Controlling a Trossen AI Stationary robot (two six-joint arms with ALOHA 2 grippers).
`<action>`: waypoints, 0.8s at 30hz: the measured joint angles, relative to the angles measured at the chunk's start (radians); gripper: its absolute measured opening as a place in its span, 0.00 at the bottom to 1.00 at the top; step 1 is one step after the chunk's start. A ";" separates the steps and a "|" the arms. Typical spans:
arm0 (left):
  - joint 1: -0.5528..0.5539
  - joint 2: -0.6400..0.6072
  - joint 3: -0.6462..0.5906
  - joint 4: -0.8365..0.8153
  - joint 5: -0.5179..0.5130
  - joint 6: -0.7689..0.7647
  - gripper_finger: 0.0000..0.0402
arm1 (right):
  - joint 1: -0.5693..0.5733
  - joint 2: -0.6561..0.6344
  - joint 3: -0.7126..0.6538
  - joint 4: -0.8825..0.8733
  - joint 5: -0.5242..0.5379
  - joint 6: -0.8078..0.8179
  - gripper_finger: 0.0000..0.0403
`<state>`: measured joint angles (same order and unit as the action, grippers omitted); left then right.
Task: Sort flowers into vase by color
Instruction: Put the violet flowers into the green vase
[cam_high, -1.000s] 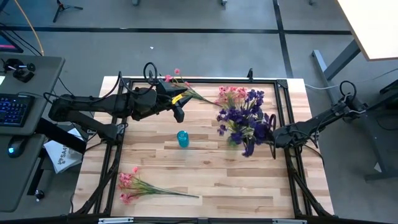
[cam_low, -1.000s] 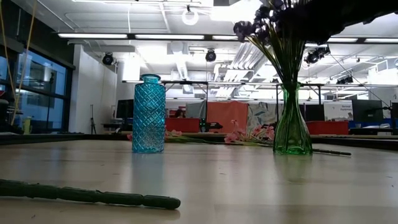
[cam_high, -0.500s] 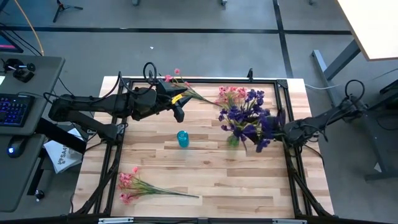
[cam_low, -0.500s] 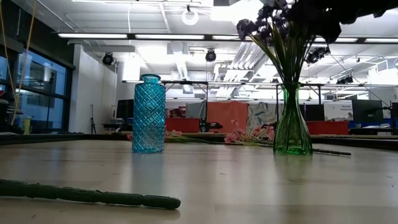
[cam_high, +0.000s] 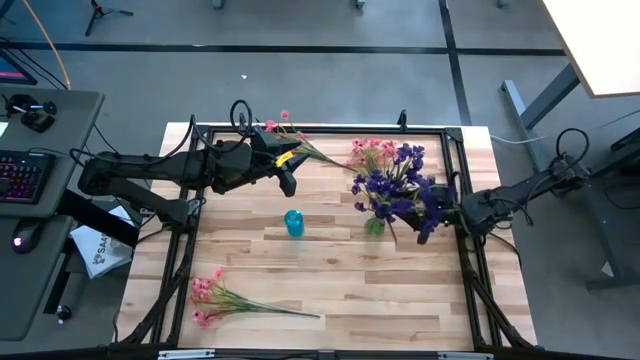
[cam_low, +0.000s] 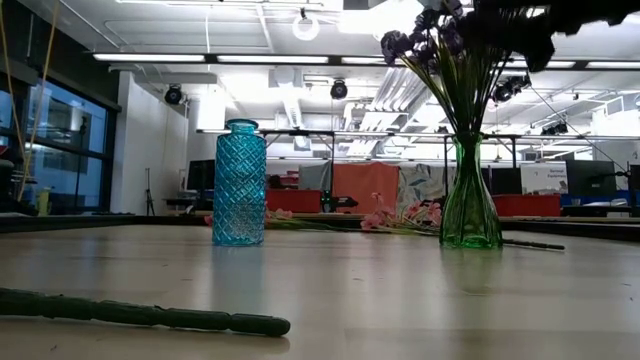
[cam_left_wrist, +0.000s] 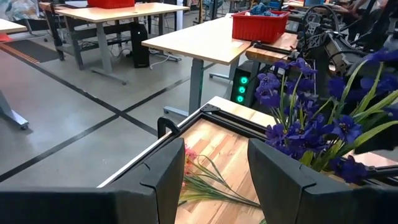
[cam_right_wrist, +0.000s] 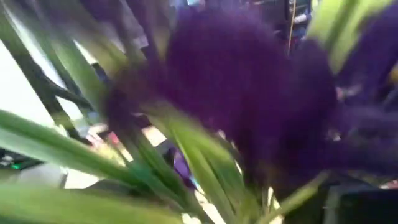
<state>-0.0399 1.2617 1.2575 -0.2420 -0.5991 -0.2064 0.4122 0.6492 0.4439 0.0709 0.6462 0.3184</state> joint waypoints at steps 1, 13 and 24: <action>0.000 0.000 0.000 0.000 0.000 0.000 0.41 | 0.000 0.006 0.000 -0.025 0.019 0.017 0.50; 0.000 0.000 0.000 0.010 -0.019 -0.001 0.41 | 0.000 0.121 0.001 -0.097 0.060 0.156 0.10; -0.001 0.000 0.000 0.015 -0.019 -0.001 0.41 | 0.000 0.087 0.001 -0.049 -0.106 0.111 0.08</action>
<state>-0.0406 1.2617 1.2575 -0.2272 -0.6186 -0.2072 0.4122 0.7363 0.4446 0.0216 0.5407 0.4295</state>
